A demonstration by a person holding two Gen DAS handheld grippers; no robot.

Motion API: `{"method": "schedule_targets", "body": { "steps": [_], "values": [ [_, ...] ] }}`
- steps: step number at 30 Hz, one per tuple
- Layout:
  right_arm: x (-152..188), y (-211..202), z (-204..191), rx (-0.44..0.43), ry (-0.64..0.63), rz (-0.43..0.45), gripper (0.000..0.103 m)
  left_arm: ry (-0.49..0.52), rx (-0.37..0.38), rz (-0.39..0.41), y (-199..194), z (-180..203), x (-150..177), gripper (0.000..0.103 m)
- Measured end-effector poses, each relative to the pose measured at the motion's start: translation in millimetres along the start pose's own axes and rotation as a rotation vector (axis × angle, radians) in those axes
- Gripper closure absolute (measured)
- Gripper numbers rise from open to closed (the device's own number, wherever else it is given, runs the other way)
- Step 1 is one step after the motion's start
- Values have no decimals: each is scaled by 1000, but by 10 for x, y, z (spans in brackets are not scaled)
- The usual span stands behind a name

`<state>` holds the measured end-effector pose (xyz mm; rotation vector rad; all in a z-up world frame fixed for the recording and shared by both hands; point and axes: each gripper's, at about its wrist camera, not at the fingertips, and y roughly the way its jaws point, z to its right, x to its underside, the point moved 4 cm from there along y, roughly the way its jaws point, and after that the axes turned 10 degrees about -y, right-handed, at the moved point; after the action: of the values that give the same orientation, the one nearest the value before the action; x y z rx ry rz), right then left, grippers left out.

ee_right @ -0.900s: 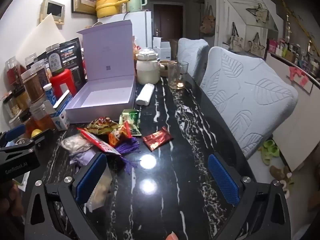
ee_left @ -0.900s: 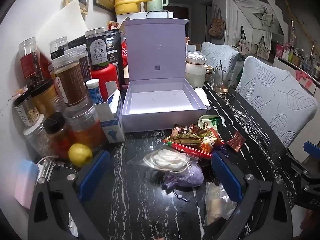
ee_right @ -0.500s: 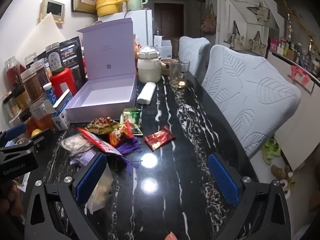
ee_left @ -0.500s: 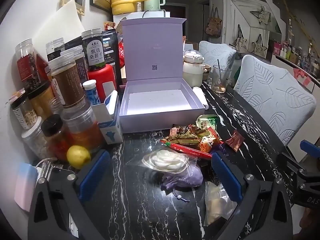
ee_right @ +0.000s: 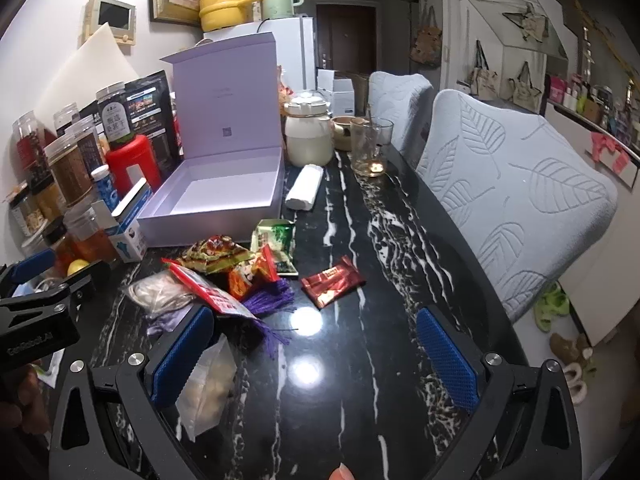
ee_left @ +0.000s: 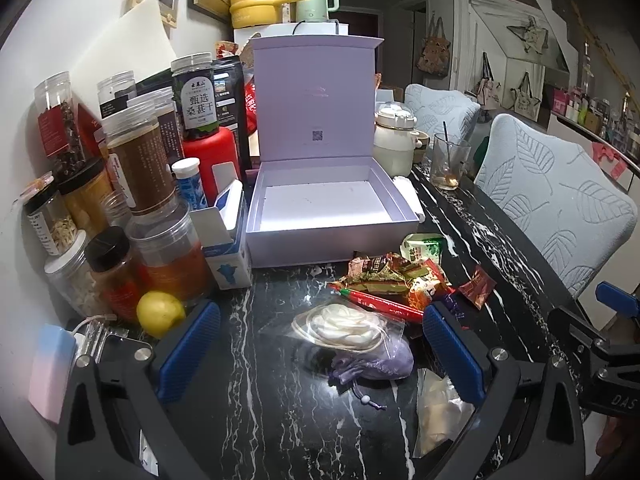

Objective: Organize soft objects

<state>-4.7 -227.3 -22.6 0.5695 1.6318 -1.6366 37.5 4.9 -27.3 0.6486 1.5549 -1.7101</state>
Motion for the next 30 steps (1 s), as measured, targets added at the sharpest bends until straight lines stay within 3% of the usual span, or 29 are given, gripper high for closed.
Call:
{"method": "schedule_targets", "body": {
  "steps": [30],
  "values": [
    [-49,16,6,-16,3,4,0,-19,10,-29,57,-20,-24,0]
  ]
}}
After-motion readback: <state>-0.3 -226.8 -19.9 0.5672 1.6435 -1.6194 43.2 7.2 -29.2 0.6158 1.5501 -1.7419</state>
